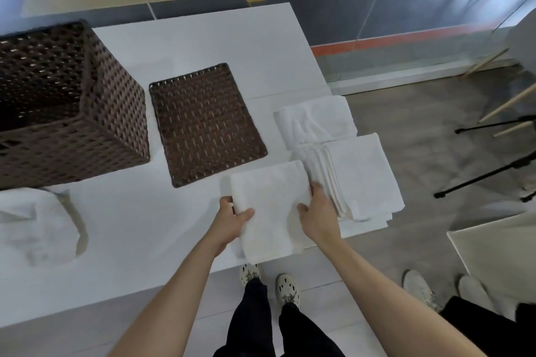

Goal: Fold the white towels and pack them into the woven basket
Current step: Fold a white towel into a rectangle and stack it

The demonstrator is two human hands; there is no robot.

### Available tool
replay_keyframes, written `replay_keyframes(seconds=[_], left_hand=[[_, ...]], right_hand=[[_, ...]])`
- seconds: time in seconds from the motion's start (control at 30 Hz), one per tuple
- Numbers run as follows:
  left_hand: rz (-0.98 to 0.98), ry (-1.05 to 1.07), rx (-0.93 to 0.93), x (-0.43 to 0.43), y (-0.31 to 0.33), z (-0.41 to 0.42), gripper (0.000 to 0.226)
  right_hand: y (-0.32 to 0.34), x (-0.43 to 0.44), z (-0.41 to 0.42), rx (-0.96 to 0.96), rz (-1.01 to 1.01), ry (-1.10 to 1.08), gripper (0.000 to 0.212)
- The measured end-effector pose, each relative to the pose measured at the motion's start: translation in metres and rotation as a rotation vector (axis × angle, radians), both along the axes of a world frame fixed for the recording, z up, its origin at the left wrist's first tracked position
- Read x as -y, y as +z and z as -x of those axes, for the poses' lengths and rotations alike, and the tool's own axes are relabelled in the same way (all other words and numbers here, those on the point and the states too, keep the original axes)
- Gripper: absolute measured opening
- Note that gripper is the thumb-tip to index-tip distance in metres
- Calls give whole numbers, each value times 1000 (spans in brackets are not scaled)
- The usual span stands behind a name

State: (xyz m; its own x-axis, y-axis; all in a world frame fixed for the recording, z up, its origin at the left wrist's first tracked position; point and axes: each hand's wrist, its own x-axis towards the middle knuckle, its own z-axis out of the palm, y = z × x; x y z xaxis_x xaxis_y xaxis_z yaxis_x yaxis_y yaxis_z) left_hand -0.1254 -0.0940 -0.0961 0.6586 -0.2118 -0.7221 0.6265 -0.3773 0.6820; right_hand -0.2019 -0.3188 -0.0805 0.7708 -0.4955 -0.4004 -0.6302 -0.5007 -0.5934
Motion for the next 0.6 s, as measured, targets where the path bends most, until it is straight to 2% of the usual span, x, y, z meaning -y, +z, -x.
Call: replay_keyframes(seconds=[0.1, 0.2, 0.27, 0.3, 0.4, 0.43, 0.6], left_hand=[[-85, -40, 111, 2, -5, 2, 59], [-391, -231, 421, 1, -10, 8, 80], [-526, -394, 649, 1, -12, 10, 89], [-552, -480, 698, 2, -13, 10, 86], [-601, -637, 651, 6, -18, 5, 78], [-612, -656, 641, 6, -18, 3, 78], [-710, -800, 655, -1, -5, -3, 77]], right_hand=[[-1, -6, 6, 54, 186, 105, 66], [-7, -14, 10, 195, 512, 359, 71], [-15, -18, 9, 247, 532, 516, 69], [-23, -19, 9, 190, 476, 592, 71], [-52, -20, 16, -129, 363, 778, 78], [-56, -20, 19, -174, 373, 799, 79], [-38, -23, 13, -198, 418, 797, 80]])
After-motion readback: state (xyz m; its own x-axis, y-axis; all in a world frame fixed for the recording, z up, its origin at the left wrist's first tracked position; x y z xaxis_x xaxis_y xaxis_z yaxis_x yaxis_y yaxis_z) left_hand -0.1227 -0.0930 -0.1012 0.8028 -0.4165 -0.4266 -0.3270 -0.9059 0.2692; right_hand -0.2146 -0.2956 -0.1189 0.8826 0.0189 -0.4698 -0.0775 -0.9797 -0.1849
